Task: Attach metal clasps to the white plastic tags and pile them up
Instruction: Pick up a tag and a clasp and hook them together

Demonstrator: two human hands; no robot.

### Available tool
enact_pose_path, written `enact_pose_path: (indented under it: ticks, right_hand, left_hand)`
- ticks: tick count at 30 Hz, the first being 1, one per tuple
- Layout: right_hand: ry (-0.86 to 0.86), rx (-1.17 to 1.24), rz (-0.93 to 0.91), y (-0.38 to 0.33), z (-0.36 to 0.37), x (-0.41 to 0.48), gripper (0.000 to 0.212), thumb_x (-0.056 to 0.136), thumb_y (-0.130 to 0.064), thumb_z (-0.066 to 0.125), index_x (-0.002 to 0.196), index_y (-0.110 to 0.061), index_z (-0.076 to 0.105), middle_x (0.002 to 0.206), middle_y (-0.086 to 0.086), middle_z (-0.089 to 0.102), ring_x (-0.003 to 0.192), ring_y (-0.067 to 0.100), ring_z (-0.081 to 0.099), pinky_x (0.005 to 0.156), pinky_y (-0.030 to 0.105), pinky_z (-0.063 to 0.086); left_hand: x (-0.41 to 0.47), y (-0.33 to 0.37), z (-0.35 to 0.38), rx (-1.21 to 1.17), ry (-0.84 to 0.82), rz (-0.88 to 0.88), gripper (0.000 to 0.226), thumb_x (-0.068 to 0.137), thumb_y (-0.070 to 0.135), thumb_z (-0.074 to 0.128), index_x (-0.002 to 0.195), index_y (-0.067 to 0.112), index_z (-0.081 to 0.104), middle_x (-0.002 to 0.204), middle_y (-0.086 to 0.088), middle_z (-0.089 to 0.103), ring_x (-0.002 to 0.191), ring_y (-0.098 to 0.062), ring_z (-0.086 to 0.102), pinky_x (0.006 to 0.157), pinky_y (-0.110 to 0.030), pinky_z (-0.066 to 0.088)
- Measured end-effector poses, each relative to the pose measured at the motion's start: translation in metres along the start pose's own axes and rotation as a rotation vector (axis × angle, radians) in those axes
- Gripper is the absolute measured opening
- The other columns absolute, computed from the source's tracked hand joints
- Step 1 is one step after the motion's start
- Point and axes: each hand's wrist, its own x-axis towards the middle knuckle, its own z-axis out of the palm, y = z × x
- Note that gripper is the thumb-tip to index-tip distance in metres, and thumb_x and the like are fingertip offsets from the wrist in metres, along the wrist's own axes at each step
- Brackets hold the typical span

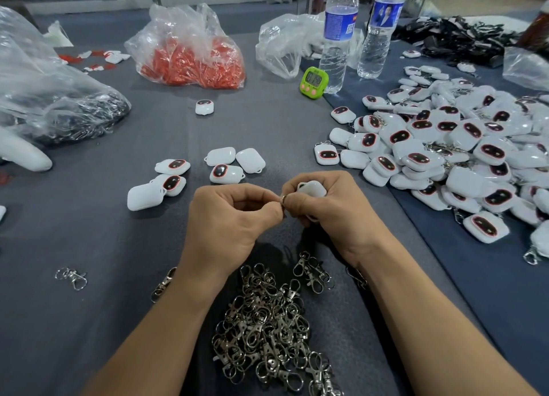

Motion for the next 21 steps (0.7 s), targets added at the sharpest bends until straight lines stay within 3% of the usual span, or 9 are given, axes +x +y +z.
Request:
enact_pose_path:
  ticks: [7, 10, 12, 15, 18, 21]
  right_hand:
    - [0.01, 0.04, 0.015, 0.002, 0.003, 0.001, 0.008, 0.072, -0.012, 0.07, 0.068, -0.018, 0.074, 0.06, 0.005, 0.059, 0.054, 0.013, 0.045, 0.048, 0.022, 0.037]
    - [0.11, -0.012, 0.043, 0.005, 0.007, 0.002, 0.006, 0.076, -0.012, 0.074, 0.071, -0.016, 0.074, 0.061, 0.003, 0.06, 0.054, 0.012, 0.048, 0.049, 0.025, 0.04]
    - [0.228, -0.084, 0.071, 0.009, 0.01, 0.005, 0.007, 0.076, -0.014, 0.075, 0.076, -0.02, 0.073, 0.062, -0.001, 0.062, 0.056, 0.012, 0.051, 0.054, 0.031, 0.044]
    - [0.298, -0.134, 0.102, 0.011, 0.01, 0.008, 0.024, 0.061, -0.022, 0.07, 0.078, -0.035, 0.058, 0.071, -0.001, 0.066, 0.062, 0.02, 0.054, 0.061, 0.04, 0.045]
    - [0.251, -0.163, 0.074, 0.012, 0.008, 0.009, 0.022, 0.062, -0.021, 0.065, 0.075, -0.034, 0.054, 0.072, 0.001, 0.067, 0.064, 0.021, 0.054, 0.062, 0.042, 0.044]
    - [0.197, -0.213, 0.033, 0.013, 0.007, 0.008, 0.017, 0.069, -0.026, 0.062, 0.084, -0.031, 0.068, 0.077, -0.002, 0.072, 0.063, 0.015, 0.059, 0.063, 0.036, 0.048]
  left_hand:
    - [0.001, -0.002, 0.003, 0.011, 0.035, 0.041, 0.01, 0.065, 0.031, 0.073, 0.071, 0.032, 0.08, 0.067, -0.008, 0.073, 0.061, -0.02, 0.058, 0.063, -0.035, 0.048]
    - [0.003, -0.003, 0.001, 0.072, 0.097, 0.053, 0.011, 0.069, 0.026, 0.074, 0.071, 0.036, 0.079, 0.063, -0.001, 0.071, 0.056, -0.008, 0.054, 0.058, -0.026, 0.045]
    - [0.004, -0.006, -0.003, 0.207, 0.211, 0.094, 0.012, 0.071, 0.029, 0.072, 0.075, 0.04, 0.076, 0.052, 0.004, 0.062, 0.045, -0.002, 0.042, 0.049, -0.017, 0.038]
    - [0.005, -0.008, -0.012, 0.507, 0.333, 0.169, 0.007, 0.075, 0.031, 0.067, 0.079, 0.032, 0.073, 0.054, 0.004, 0.062, 0.053, -0.012, 0.054, 0.057, -0.026, 0.045]
    - [0.002, -0.009, -0.011, 0.857, 0.276, 0.288, 0.007, 0.076, 0.026, 0.073, 0.07, 0.024, 0.075, 0.061, 0.0, 0.067, 0.061, -0.028, 0.057, 0.063, -0.032, 0.044]
    - [0.0, -0.01, -0.005, 0.936, 0.129, 0.345, 0.006, 0.073, 0.021, 0.082, 0.071, 0.023, 0.077, 0.067, 0.002, 0.071, 0.065, -0.027, 0.055, 0.065, -0.03, 0.037]
